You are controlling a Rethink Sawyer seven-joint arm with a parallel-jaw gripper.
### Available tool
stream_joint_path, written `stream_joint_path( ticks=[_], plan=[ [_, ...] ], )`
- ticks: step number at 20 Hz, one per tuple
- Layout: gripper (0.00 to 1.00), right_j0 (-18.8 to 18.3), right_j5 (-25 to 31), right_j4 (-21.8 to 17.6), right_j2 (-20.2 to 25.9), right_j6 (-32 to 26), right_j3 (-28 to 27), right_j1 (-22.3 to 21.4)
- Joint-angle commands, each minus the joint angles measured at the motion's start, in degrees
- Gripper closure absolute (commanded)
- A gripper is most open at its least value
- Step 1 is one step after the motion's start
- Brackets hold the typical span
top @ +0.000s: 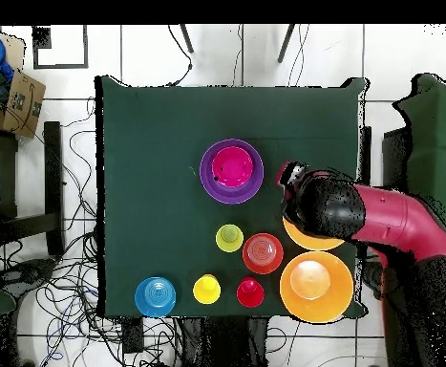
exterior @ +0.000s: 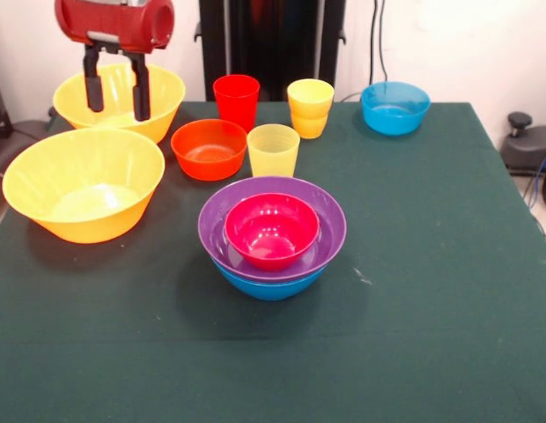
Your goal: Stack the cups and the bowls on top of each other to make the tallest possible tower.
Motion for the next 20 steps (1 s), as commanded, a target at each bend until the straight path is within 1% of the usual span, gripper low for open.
stream_joint_path(
  ticks=[1,8,14,16,20],
  plan=[
    [0.0,-0.32,-2.83,-7.94,4.64,-11.3,6.74,3.59],
    [0.0,-1.03,-3.23,-8.89,5.48,-8.3,8.5,3.14],
    [0.0,-1.42,-6.09,-10.42,5.99,-6.37,8.76,4.52],
    [0.0,-1.03,-6.83,-11.31,5.58,-5.56,8.25,5.32],
    [0.0,-0.67,-6.63,-12.54,5.45,-5.92,7.02,6.54]
  ],
)
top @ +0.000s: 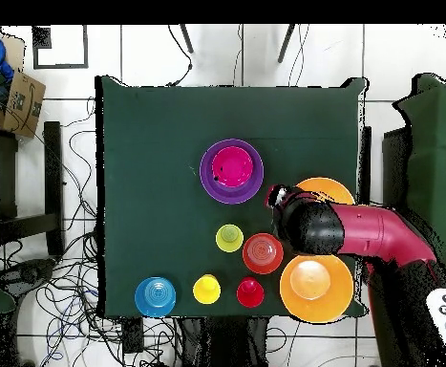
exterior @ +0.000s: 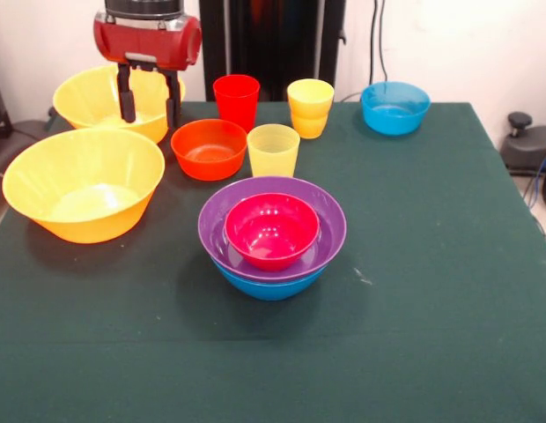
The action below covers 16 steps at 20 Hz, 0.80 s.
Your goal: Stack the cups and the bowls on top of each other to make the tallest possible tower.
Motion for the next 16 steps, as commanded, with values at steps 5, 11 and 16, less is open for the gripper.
stream_joint_path(
  ticks=[5,11,16],
  plan=[
    [0.0,2.13,0.09,-7.44,2.75,-8.35,-0.48,5.83],
    [0.0,4.06,-1.4,-9.66,1.36,-5.83,-3.59,8.85],
    [0.0,5.02,-1.51,-10.83,0.55,-4.77,-5.5,10.33]
  ],
)
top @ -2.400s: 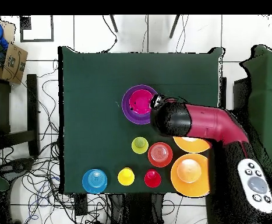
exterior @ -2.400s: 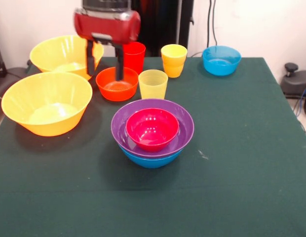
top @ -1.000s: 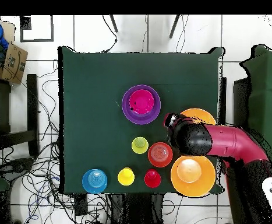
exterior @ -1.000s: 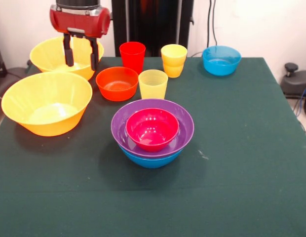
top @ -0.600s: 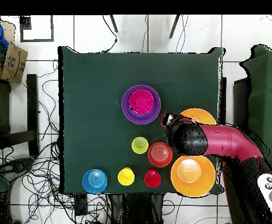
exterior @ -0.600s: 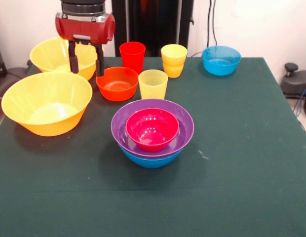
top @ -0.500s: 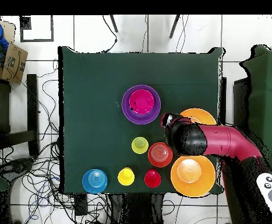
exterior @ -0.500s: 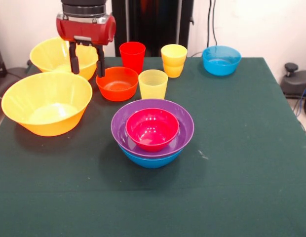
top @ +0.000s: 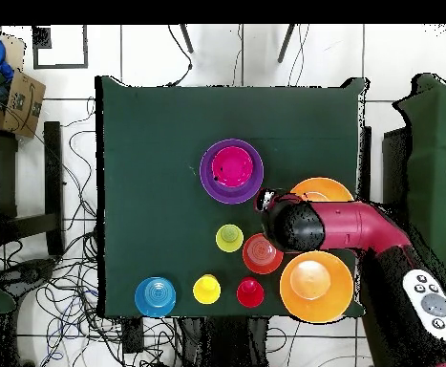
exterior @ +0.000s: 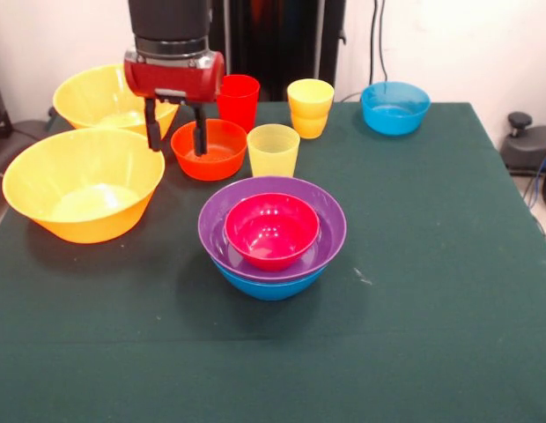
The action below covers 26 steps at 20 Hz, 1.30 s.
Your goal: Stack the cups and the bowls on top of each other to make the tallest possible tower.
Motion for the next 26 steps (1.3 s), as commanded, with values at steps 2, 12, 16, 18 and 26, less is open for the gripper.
stream_joint_path(
  ticks=[2,12,16,18,26],
  plan=[
    [0.0,3.25,-0.72,-6.0,0.35,-4.62,-4.75,5.43],
    [0.0,1.87,-0.37,-6.41,1.61,-6.09,-5.01,5.9],
    [0.0,1.21,1.56,-5.01,2.44,-6.89,-4.58,5.22],
    [0.0,1.03,3.54,-3.87,2.8,-7.42,-4.4,4.51],
    [0.0,0.12,4.86,-3.22,3.66,-8.47,-4.55,4.37]
  ],
)
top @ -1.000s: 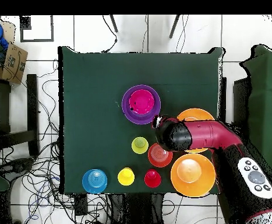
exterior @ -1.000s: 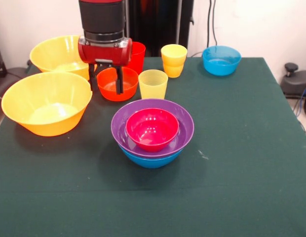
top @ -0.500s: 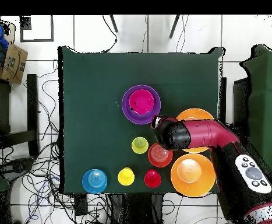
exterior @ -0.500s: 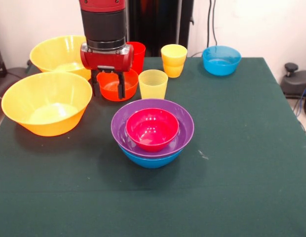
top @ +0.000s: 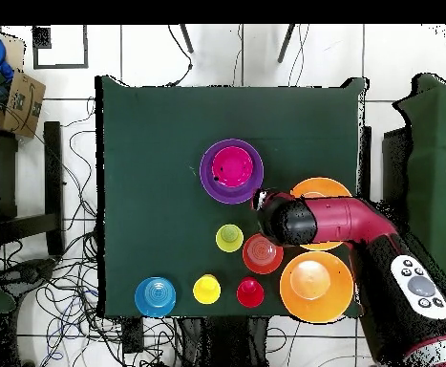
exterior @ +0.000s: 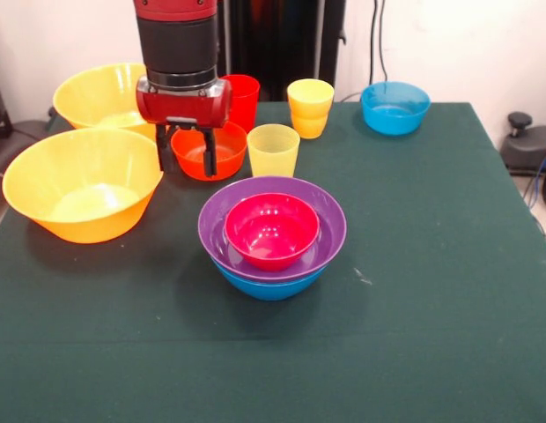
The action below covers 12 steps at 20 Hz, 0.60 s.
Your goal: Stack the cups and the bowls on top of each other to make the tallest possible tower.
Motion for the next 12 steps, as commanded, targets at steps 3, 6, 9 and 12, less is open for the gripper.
stream_joint_path(
  ticks=[3,6,9,12],
  plan=[
    [0.0,-0.75,4.28,-1.12,3.67,-8.47,-1.77,0.11],
    [0.0,-1.33,3.75,-1.17,3.86,-8.14,-0.07,-1.03],
    [0.0,-1.68,2.47,-2.23,3.48,-7.74,0.72,-0.7],
    [0.0,-2.5,1.63,-3.26,3.1,-8.01,0.93,-0.46]
  ],
)
